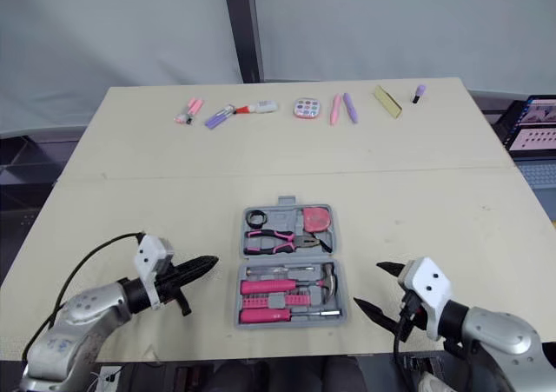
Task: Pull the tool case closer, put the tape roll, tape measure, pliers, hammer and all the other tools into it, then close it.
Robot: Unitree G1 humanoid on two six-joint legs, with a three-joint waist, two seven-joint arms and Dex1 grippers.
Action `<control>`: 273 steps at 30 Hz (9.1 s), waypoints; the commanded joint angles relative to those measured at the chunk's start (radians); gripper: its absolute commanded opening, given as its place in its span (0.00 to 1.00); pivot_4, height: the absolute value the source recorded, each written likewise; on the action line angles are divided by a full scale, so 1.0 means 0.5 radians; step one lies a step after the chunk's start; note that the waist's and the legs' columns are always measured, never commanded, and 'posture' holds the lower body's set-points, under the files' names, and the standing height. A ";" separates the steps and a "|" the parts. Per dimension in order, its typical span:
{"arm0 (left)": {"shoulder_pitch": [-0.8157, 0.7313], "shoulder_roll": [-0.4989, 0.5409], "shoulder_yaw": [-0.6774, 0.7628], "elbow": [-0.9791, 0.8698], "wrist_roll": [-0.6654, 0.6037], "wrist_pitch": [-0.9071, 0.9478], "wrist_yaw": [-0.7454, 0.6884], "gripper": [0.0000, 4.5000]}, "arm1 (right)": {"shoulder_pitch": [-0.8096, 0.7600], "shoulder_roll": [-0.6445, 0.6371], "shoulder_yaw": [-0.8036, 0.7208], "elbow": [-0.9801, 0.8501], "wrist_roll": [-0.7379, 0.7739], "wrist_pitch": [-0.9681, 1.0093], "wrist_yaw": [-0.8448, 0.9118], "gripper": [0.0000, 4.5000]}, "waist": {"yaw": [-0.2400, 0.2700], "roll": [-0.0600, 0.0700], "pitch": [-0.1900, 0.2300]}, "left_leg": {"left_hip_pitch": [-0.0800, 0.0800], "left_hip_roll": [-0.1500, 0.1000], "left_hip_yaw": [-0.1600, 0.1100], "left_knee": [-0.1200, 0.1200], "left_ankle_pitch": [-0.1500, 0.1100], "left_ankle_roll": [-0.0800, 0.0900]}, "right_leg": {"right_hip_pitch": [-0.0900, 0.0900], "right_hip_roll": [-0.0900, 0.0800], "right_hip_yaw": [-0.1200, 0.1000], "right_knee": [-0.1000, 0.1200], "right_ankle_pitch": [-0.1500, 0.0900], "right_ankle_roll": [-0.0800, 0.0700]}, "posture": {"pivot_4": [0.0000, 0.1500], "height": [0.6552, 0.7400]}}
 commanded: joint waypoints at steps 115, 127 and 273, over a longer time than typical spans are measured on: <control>-0.491 0.026 -0.613 0.408 0.442 -0.005 -0.401 0.00 | -1.008 -0.098 0.810 0.425 -0.255 0.533 0.216 0.01 | -0.006 -0.003 0.006 | -0.026 -0.003 0.003 0.017 -0.002 -0.003 | -0.034 -0.002 -0.007 0.026 0.000 0.000 | 1.00 1.00; -0.517 0.067 -0.540 0.522 0.464 -0.045 -0.380 0.00 | -0.999 -0.122 0.764 0.478 -0.290 0.483 0.199 0.01 | -0.006 -0.003 0.006 | -0.026 -0.003 0.003 0.017 -0.002 -0.003 | -0.034 -0.002 -0.007 0.026 0.000 0.000 | 1.00 1.00; 0.196 0.255 0.281 0.332 0.132 -0.628 -0.481 0.00 | 0.053 -0.056 -0.256 0.119 0.052 -0.232 0.420 0.99 | -0.008 -0.008 0.013 | -0.017 0.004 0.012 0.003 -0.001 0.000 | -0.021 0.001 -0.009 0.001 0.004 0.003 | 1.00 1.00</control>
